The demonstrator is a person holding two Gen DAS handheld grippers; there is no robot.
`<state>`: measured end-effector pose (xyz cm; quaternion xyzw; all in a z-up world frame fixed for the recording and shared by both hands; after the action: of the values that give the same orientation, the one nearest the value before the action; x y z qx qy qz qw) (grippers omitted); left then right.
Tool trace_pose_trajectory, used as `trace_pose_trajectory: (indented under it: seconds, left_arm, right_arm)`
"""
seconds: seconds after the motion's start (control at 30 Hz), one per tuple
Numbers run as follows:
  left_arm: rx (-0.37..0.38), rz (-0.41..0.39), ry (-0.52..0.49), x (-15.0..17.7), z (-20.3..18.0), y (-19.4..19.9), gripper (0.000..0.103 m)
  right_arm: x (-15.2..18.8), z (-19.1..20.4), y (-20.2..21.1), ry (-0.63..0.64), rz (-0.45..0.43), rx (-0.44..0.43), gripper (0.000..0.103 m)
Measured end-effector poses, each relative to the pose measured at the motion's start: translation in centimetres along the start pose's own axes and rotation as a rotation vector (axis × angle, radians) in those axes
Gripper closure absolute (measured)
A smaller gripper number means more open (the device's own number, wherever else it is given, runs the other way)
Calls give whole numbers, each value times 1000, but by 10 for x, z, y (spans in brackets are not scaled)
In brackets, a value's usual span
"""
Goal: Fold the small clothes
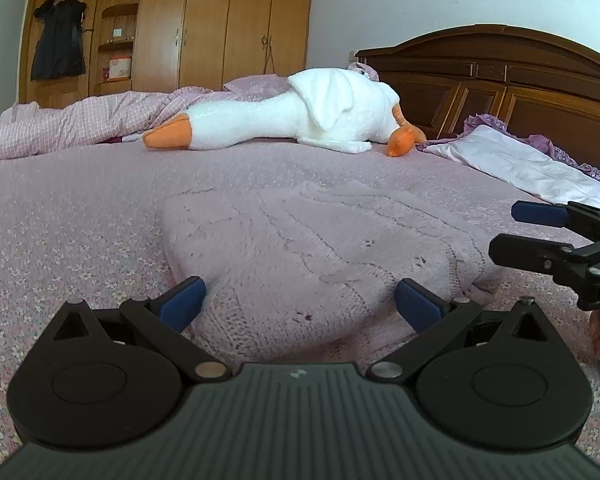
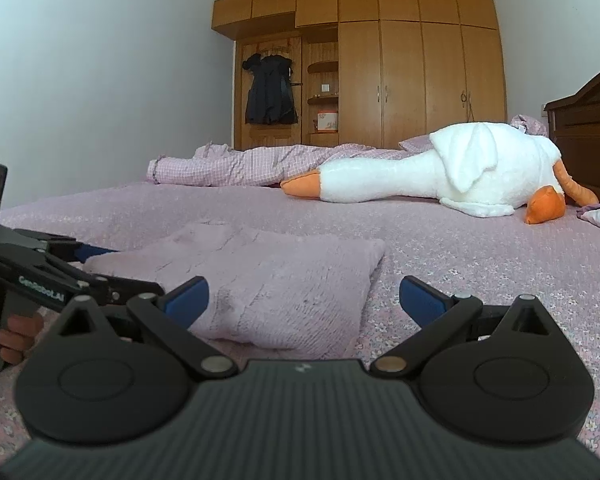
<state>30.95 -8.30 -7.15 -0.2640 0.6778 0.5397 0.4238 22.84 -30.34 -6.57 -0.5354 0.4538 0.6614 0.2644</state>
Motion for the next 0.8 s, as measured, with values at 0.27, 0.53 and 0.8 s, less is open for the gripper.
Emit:
trace_pose_trajectory:
  seconds: [0.27, 0.53, 0.8]
  left_arm:
    - [2, 11, 12, 2, 2, -1, 0]
    - [-2, 16, 6, 2, -2, -3, 0]
    - [-3, 18, 1, 3, -2, -3, 0]
  right_arm:
    - [0, 0, 1, -2, -3, 0, 0]
    - [1, 0, 1, -2, 3, 4, 0]
    - [1, 0, 2, -2, 6, 5, 0]
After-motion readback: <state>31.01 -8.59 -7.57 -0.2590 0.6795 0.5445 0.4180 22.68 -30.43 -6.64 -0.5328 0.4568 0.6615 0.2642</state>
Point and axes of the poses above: each gripper's, at about its wrist camera, not at the fingertips, and y roughly against the way its jaws point, z to its left, x to its underside, the point moved 9 cm from there along -y, roughly the way its jaws point, and after that the axes turned 8 degrees about z, right-handed, at the moved point
